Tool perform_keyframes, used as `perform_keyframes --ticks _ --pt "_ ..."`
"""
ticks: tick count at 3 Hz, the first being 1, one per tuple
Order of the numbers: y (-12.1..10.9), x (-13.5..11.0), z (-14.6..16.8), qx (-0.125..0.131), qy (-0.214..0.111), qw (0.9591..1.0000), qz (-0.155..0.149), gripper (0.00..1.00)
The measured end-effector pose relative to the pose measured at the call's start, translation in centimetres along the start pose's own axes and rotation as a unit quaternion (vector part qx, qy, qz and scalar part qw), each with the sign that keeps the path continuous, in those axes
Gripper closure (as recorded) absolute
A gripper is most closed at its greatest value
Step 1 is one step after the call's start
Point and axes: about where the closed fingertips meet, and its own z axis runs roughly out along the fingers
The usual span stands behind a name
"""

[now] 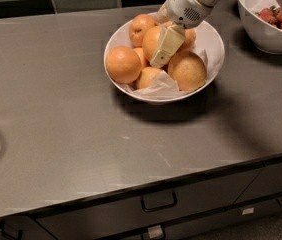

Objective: Pick orange from white bowl

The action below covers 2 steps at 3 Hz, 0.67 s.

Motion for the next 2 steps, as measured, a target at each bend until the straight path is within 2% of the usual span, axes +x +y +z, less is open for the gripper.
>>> perform_keyframes --ticks 2 --pt "0.19 0.57 0.47 0.01 0.004 0.9995 0.031 0.2"
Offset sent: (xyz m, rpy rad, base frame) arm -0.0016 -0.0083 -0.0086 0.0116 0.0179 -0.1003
